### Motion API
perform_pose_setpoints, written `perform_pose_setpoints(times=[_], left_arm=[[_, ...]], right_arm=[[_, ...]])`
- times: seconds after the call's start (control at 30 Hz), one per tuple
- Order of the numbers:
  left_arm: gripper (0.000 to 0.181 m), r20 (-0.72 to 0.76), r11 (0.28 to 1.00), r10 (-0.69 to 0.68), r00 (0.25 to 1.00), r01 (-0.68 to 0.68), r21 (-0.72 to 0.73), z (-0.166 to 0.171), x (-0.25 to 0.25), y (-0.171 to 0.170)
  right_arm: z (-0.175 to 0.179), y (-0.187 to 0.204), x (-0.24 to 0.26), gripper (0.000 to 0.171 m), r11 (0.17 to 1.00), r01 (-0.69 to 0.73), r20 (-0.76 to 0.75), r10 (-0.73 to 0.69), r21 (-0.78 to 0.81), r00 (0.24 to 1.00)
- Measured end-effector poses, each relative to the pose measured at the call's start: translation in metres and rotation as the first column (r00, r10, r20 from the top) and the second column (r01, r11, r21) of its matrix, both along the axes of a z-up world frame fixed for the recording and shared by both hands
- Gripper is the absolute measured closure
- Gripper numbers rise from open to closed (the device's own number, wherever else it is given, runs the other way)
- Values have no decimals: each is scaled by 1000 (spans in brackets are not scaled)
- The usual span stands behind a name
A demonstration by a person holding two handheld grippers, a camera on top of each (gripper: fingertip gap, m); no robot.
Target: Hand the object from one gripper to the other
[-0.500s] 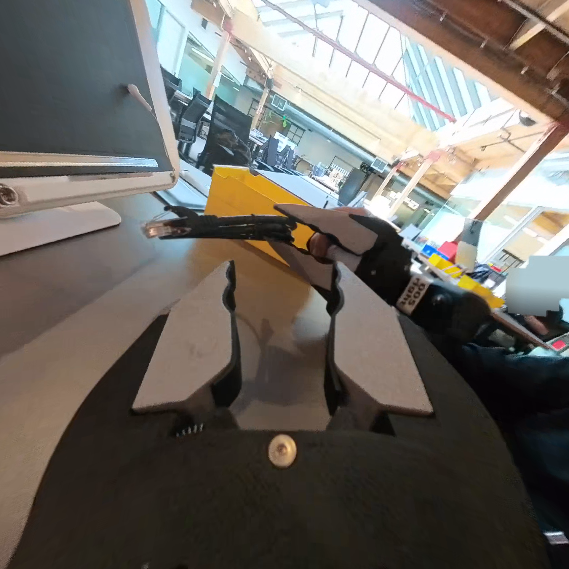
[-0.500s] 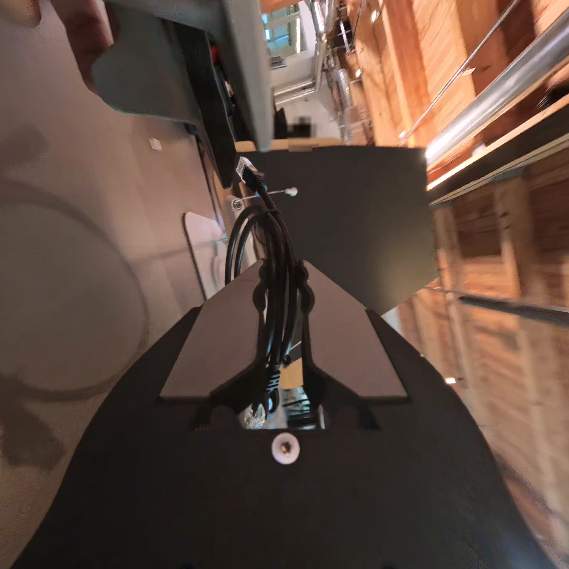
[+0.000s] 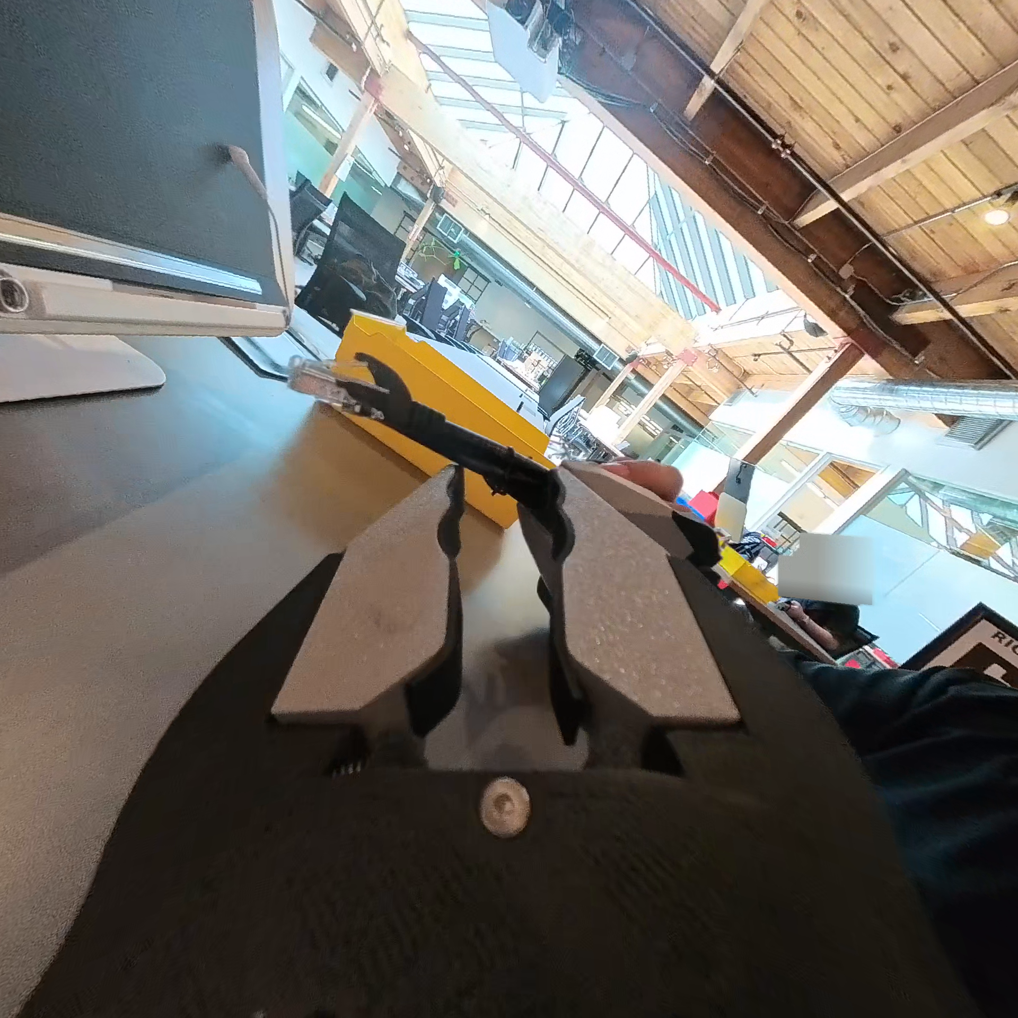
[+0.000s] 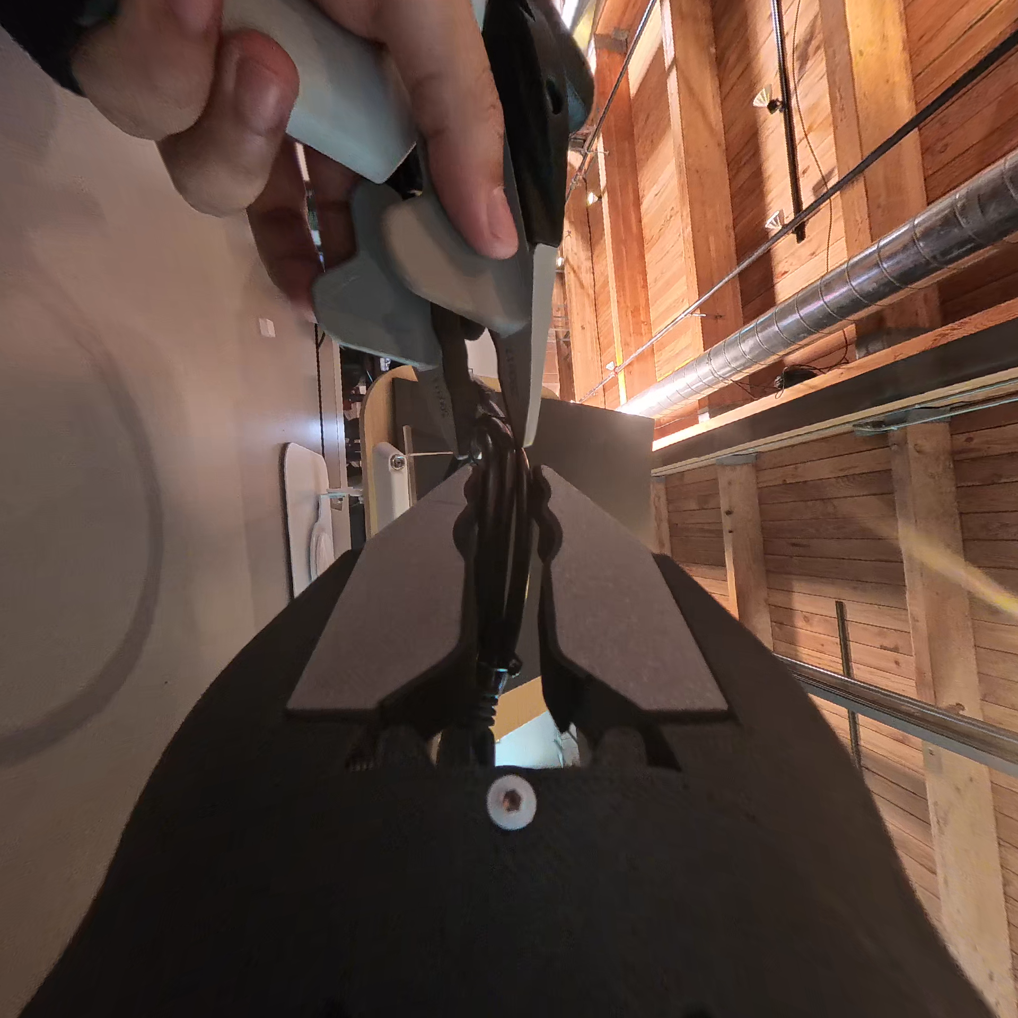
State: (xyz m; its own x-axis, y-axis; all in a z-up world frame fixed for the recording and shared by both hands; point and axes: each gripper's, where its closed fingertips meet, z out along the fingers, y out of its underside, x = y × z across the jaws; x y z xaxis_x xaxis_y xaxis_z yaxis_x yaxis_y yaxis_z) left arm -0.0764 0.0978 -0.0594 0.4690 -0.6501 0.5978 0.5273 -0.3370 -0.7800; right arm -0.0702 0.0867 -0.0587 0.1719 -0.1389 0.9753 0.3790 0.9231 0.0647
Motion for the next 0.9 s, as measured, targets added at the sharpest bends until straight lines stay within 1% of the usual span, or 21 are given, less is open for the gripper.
perform_pose_setpoints(times=[0.07,0.1,0.17,0.27,0.33,0.37,0.4,0.43,0.5,0.57,0.6,0.63,0.67,0.7,0.73,0.77,0.83,0.9], left_arm=[[142,41,1000,-20,999,21,-23,-2,2,1],[139,55,999,-28,998,30,-38,-3,3,2],[149,37,999,-13,999,14,-40,-5,1,4],[154,-12,1000,4,1000,-4,4,-2,-1,2],[160,-38,999,18,999,-17,29,0,-2,1],[165,-50,999,31,998,-29,33,-1,-4,1],[169,-60,998,55,997,-52,42,-1,-8,3],[170,-78,996,81,994,-77,47,-2,-12,4],[171,-114,995,88,990,-82,52,-5,-16,3],[171,-126,995,81,989,-73,67,-3,-16,2],[171,-134,995,75,988,-65,80,-2,-14,0],[171,-142,993,73,987,-59,100,1,-13,-1],[171,-147,990,77,986,-58,128,5,-12,-3],[171,-151,985,84,985,-60,161,9,-12,-5],[171,-152,978,92,984,-60,198,14,-12,-8],[171,-147,969,97,984,-59,241,21,-12,-11],[171,-128,947,88,988,-44,317,33,-9,-21],[171,-121,937,61,991,-15,349,39,-4,-27]], right_arm=[[-4,0,-2,158,1000,6,26,-6,14,1000],[-6,0,-2,157,1000,16,34,-16,25,999],[-7,-3,-3,157,999,7,35,-8,37,999],[-8,-7,-4,156,1000,-15,37,14,14,999],[-14,-11,-6,152,995,-67,51,71,-75,996],[-19,-14,-6,157,982,-108,66,120,-156,991],[-24,-20,-5,171,956,-159,87,185,-245,979],[-23,-27,-2,170,915,-221,66,258,-336,964],[-10,-26,6,166,793,-315,-48,341,-522,939],[-2,-14,14,166,619,-355,-132,377,-700,917],[0,-2,17,165,528,-344,-162,359,-776,919],[2,13,20,156,439,-324,-194,315,-838,929],[4,28,23,139,334,-313,-227,270,-889,936],[6,40,25,125,214,-316,-267,229,-924,936],[8,49,28,119,95,-330,-307,202,-939,930],[12,54,31,117,-17,-355,-351,192,-935,916],[21,61,36,118,-208,-408,-443,162,-889,882],[21,56,37,121,-377,-391,-482,189,-840,855]])
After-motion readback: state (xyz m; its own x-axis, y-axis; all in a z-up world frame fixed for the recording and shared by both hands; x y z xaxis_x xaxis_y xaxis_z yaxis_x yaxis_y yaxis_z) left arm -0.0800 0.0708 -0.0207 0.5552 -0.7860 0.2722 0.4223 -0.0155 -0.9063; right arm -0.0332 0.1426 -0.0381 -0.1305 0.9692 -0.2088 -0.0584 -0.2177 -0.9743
